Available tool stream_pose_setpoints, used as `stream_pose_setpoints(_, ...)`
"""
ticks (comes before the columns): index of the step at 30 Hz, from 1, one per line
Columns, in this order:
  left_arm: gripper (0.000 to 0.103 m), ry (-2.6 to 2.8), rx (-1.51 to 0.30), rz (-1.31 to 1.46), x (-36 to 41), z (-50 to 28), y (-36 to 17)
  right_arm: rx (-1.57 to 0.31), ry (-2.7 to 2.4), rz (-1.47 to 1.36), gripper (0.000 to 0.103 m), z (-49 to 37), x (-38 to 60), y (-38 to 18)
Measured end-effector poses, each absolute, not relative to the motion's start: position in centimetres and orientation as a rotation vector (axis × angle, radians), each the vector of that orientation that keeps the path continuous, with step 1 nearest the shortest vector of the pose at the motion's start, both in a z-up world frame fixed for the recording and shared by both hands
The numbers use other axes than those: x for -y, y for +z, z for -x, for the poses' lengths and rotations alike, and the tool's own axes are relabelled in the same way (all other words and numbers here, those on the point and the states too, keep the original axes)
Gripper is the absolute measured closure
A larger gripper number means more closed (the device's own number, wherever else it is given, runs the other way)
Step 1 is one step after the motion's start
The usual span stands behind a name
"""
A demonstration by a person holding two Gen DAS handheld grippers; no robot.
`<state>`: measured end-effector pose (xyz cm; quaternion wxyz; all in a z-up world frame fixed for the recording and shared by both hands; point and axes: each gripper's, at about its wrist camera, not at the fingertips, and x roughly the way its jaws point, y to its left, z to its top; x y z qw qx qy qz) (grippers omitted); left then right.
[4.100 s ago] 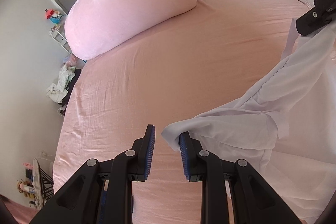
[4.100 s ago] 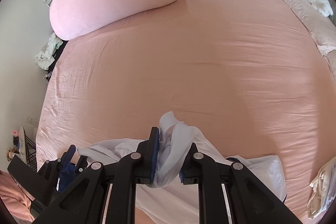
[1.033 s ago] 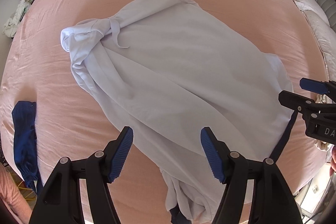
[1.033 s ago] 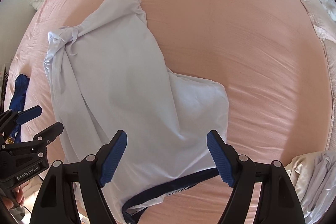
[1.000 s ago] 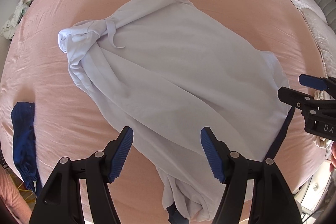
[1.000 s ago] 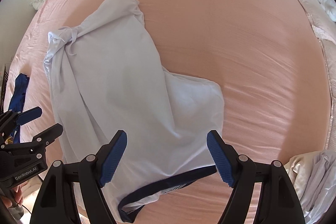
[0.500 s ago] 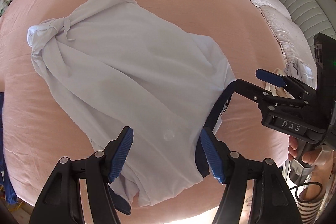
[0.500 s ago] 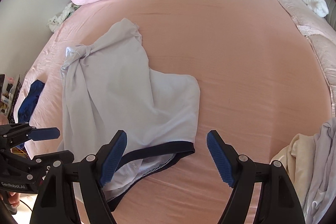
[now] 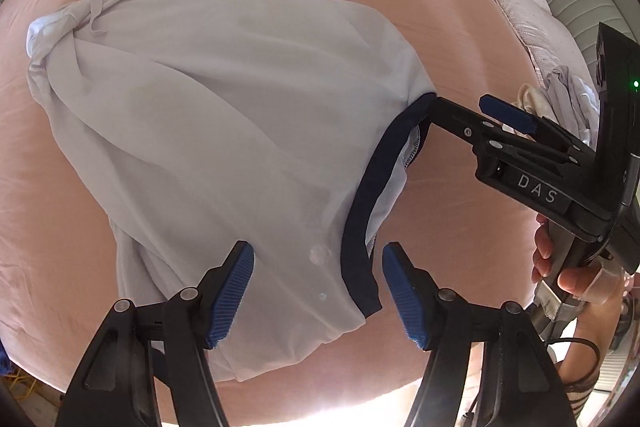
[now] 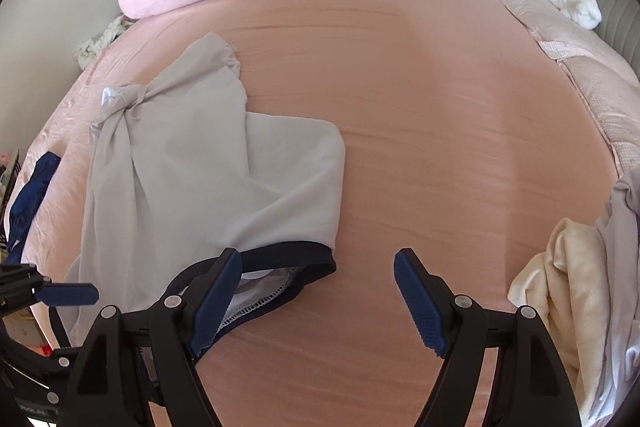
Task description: Fold clothes
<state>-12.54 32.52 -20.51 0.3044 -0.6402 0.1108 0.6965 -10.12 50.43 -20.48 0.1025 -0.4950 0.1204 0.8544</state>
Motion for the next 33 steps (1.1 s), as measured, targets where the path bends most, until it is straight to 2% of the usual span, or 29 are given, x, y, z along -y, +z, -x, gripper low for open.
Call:
stream_pose_setpoints(5,0.038,1.896,-0.207,1.713,-32.9,12.2,-21.0,-0.371,2.5,1.429,0.025,9.1,-51.0,-21.6)
stream_pose_setpoints(9,0.038,1.93,-0.186,1.72,-33.0,11.7,-21.3,-0.463,2.45,1.454,0.025,9.4,-51.6,-23.4)
stream_pose_setpoints(14,0.038,1.951,-0.176,1.731,-32.8,10.9,-22.5,-0.33,2.432,1.463,0.025,10.2,-51.0,-23.8)
stream_pose_setpoints(17,0.038,1.975,-0.17,1.751,-32.5,10.5,-23.5,-0.34,2.423,1.456,0.025,10.6,-51.2,-24.0)
stream_pose_setpoints(26,0.038,2.062,-0.293,1.712,-35.0,9.0,-23.6,-0.313,2.412,1.443,0.025,12.3,-51.2,-25.0)
stream_pose_setpoints(33,0.038,2.153,-0.536,1.58,-36.9,6.7,-24.4,-0.333,2.41,1.397,0.025,13.1,-51.3,-25.1)
